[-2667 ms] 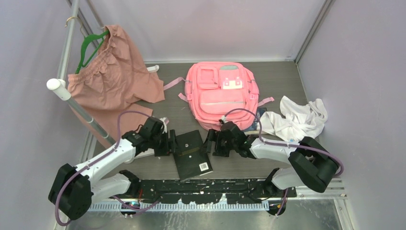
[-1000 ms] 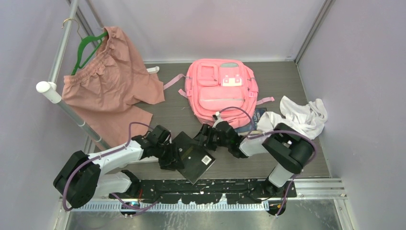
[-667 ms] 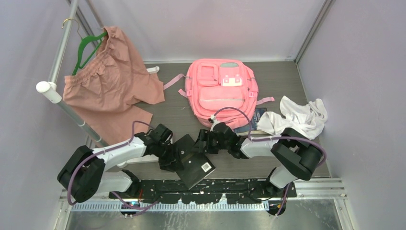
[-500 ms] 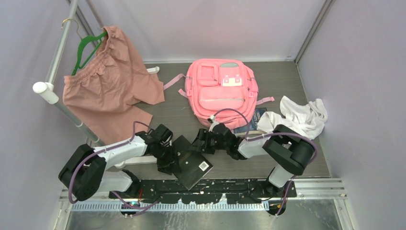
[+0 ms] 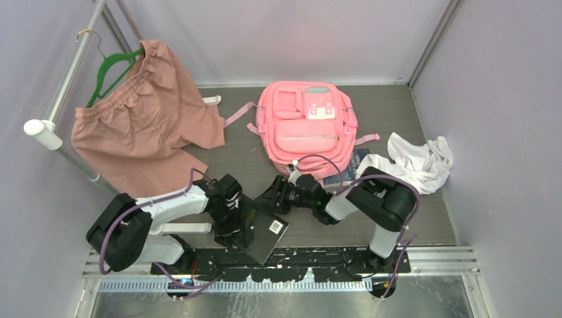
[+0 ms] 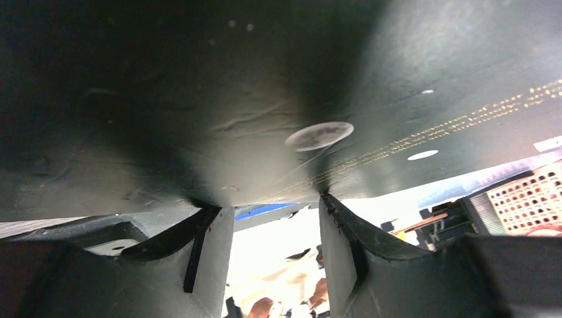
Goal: Pack the student bag
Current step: Adjust the book at the center of the board.
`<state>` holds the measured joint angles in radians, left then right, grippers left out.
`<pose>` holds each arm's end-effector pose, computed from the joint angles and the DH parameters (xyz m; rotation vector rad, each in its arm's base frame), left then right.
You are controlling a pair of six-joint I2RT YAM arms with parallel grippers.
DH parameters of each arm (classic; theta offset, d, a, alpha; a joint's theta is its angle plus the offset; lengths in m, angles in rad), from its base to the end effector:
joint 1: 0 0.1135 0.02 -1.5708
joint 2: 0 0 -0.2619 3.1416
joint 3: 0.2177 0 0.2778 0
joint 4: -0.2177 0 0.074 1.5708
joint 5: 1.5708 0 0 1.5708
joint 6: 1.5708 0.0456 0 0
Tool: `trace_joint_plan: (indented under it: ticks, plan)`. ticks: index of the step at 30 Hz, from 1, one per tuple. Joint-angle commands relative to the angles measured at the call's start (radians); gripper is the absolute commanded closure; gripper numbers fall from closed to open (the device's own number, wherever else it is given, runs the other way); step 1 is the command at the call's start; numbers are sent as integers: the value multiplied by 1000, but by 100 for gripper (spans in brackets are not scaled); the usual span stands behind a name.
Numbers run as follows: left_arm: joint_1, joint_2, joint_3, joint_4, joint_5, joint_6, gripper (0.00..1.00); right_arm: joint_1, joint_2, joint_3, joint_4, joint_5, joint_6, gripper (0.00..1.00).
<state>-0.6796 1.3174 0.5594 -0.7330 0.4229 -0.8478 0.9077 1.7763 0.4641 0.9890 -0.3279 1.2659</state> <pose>0.1452 -0.1414 0.1089 0.2158 -2.8519 0.5224 0.1804 0.2549 0.0858 0.1403 2.3114 1.6418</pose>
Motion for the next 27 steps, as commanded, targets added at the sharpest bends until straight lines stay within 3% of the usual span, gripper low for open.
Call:
trace_joint_plan:
  ticks: [1,6,12,19,27]
  plan:
    - [4,34,132,568,-113,46,52,182,-154,38,17,-499,51,32]
    - [5,56,194,555,-116,63,54,188,-291,46,-333,-474,-127,32]
    - [4,93,270,554,-110,83,54,210,-414,88,-580,-480,-240,32]
    - [5,132,336,565,-92,90,54,272,-403,171,-657,-487,-282,31]
    - [9,118,352,540,-107,124,55,295,-332,193,-624,-478,-284,32]
